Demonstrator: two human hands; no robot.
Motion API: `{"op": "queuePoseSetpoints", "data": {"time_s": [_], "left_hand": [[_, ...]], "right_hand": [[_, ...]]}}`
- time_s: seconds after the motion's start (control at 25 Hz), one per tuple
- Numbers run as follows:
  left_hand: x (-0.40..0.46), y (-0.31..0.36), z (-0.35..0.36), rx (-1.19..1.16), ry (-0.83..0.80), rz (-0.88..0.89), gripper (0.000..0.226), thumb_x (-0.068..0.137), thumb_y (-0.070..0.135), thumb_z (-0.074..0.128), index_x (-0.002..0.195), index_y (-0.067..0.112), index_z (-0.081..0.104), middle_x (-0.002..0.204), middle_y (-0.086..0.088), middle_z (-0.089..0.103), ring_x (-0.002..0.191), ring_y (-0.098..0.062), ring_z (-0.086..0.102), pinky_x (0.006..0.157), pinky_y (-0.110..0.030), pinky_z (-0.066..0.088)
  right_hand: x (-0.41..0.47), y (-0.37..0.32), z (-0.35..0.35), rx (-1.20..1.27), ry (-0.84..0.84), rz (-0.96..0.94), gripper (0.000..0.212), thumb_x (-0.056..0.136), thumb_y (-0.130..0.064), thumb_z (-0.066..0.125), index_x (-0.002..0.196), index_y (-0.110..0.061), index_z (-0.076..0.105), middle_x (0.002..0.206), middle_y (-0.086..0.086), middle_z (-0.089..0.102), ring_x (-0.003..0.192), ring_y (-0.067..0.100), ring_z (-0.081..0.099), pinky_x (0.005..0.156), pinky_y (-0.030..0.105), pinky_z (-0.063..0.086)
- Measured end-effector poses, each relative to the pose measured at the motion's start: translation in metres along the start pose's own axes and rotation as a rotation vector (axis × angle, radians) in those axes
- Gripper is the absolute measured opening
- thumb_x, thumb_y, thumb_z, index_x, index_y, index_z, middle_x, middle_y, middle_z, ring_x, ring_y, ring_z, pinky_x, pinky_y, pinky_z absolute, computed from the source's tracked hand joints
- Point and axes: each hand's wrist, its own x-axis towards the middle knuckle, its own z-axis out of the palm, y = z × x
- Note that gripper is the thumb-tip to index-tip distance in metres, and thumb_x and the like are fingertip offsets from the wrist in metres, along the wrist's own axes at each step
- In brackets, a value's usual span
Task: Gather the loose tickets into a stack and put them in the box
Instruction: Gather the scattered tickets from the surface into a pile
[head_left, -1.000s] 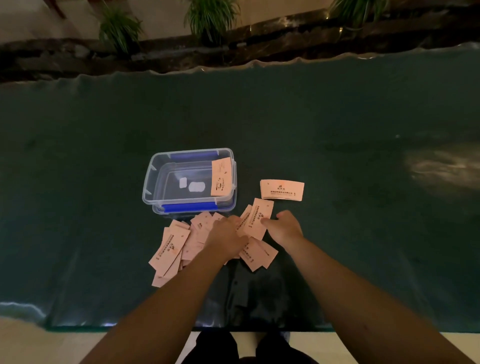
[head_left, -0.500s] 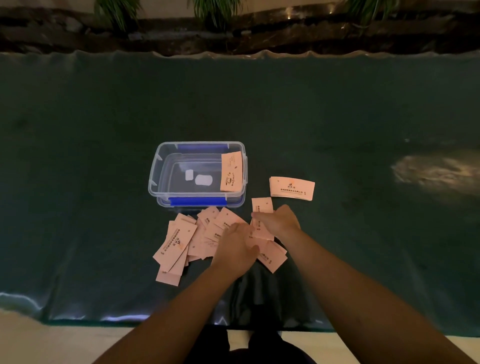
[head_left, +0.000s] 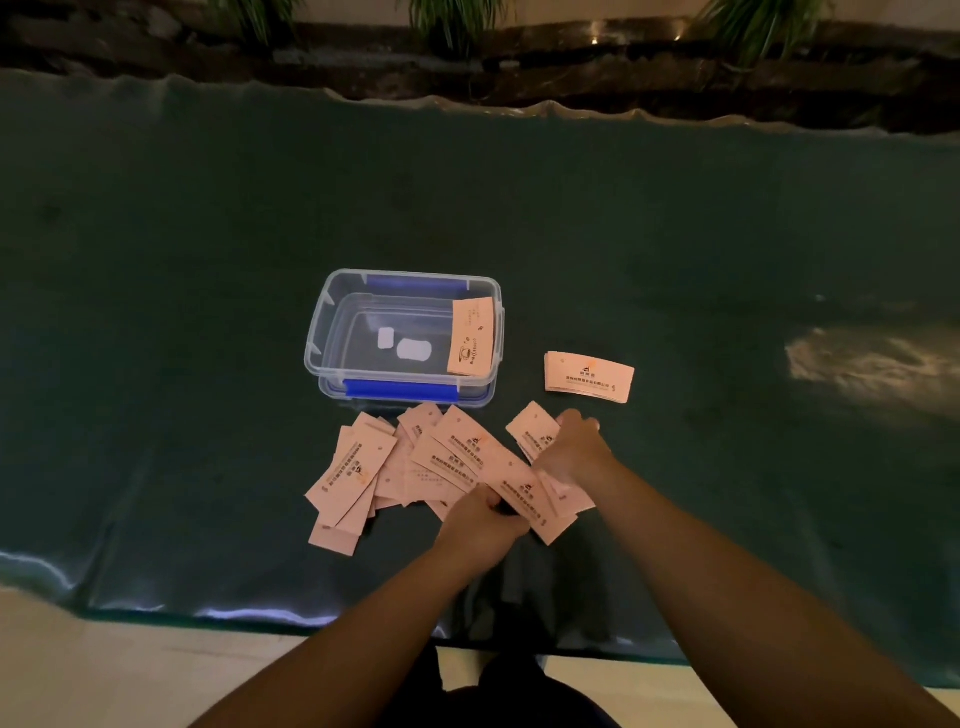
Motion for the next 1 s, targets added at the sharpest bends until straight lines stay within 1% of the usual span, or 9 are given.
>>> {"op": "queuePoseSetpoints", "data": {"time_s": [0.2, 0.28, 0.36, 0.44, 0.56, 0.64, 0.76, 0.84, 1.0], "left_hand": [[-0.002, 0.01, 0.013, -0.155, 0.005, -0.068, 0.031, 0.087, 0.01, 0.068, 0.114, 0.026, 0.073, 0.105, 0.009, 0.075, 0.099, -0.014, 0.068, 0.098, -0.041, 0.056], [-0.003, 0.014, 0.018, -0.213, 0.006, -0.088, 0.037, 0.086, 0.007, 0.068, 0.119, 0.023, 0.067, 0.106, 0.006, 0.073, 0.103, -0.016, 0.068, 0.089, -0.035, 0.058], [-0.005, 0.021, 0.022, -0.247, -0.009, -0.09, 0.047, 0.086, 0.007, 0.07, 0.129, 0.022, 0.06, 0.109, 0.006, 0.07, 0.099, -0.011, 0.066, 0.079, -0.027, 0.056], [-0.005, 0.027, 0.024, -0.236, -0.029, -0.094, 0.054, 0.087, 0.009, 0.07, 0.137, 0.023, 0.055, 0.119, 0.003, 0.069, 0.102, -0.012, 0.064, 0.085, -0.03, 0.056], [-0.004, 0.033, 0.024, -0.191, -0.041, -0.09, 0.056, 0.091, 0.007, 0.067, 0.143, 0.022, 0.053, 0.125, -0.001, 0.068, 0.107, -0.017, 0.065, 0.094, -0.036, 0.056], [-0.001, 0.036, 0.024, -0.16, -0.045, -0.095, 0.055, 0.091, 0.005, 0.064, 0.143, 0.021, 0.055, 0.125, -0.003, 0.07, 0.114, -0.021, 0.066, 0.1, -0.042, 0.056], [-0.001, 0.041, 0.022, -0.119, -0.054, -0.131, 0.045, 0.092, 0.009, 0.065, 0.135, 0.021, 0.057, 0.107, 0.004, 0.068, 0.098, -0.014, 0.064, 0.089, -0.035, 0.056], [-0.003, 0.042, 0.021, -0.125, -0.072, -0.136, 0.041, 0.093, 0.013, 0.064, 0.133, 0.021, 0.059, 0.107, 0.003, 0.068, 0.096, -0.013, 0.062, 0.085, -0.032, 0.053], [-0.009, 0.034, 0.015, -0.099, -0.064, -0.095, 0.039, 0.096, 0.02, 0.06, 0.135, 0.017, 0.061, 0.127, 0.0, 0.067, 0.11, -0.015, 0.061, 0.087, -0.031, 0.05]], "right_hand": [[-0.011, 0.038, -0.002, 0.081, -0.082, -0.099, 0.074, 0.08, -0.006, 0.082, 0.143, -0.02, 0.046, 0.133, 0.008, 0.057, 0.111, 0.027, 0.065, 0.078, 0.036, 0.056], [-0.016, 0.046, 0.005, 0.127, -0.1, -0.125, 0.067, 0.078, -0.005, 0.082, 0.134, -0.02, 0.049, 0.127, 0.006, 0.065, 0.103, 0.023, 0.068, 0.075, 0.034, 0.059], [-0.021, 0.049, 0.014, 0.158, -0.09, -0.15, 0.061, 0.079, -0.014, 0.085, 0.13, -0.02, 0.052, 0.128, 0.006, 0.068, 0.1, 0.02, 0.067, 0.068, 0.029, 0.055], [-0.023, 0.049, 0.02, 0.182, -0.057, -0.166, 0.05, 0.086, -0.023, 0.08, 0.13, -0.02, 0.057, 0.131, 0.005, 0.069, 0.097, 0.018, 0.066, 0.063, 0.026, 0.049], [-0.022, 0.048, 0.024, 0.218, 0.007, -0.164, 0.04, 0.094, -0.019, 0.067, 0.133, -0.017, 0.058, 0.137, 0.007, 0.069, 0.104, 0.022, 0.067, 0.063, 0.027, 0.047], [-0.022, 0.047, 0.025, 0.246, 0.024, -0.137, 0.046, 0.094, -0.016, 0.069, 0.138, -0.014, 0.056, 0.138, 0.009, 0.068, 0.115, 0.026, 0.067, 0.069, 0.029, 0.048], [-0.021, 0.041, 0.025, 0.259, 0.014, -0.086, 0.049, 0.091, -0.016, 0.072, 0.138, -0.01, 0.057, 0.138, 0.014, 0.066, 0.119, 0.031, 0.067, 0.08, 0.037, 0.057], [-0.019, 0.036, 0.024, 0.251, 0.018, -0.073, 0.044, 0.09, -0.017, 0.073, 0.131, -0.011, 0.06, 0.135, 0.015, 0.062, 0.117, 0.031, 0.065, 0.088, 0.042, 0.061], [-0.015, 0.023, 0.026, 0.24, -0.009, -0.136, 0.031, 0.092, -0.009, 0.068, 0.119, -0.016, 0.057, 0.132, 0.013, 0.063, 0.11, 0.024, 0.062, 0.075, 0.033, 0.053]]}}
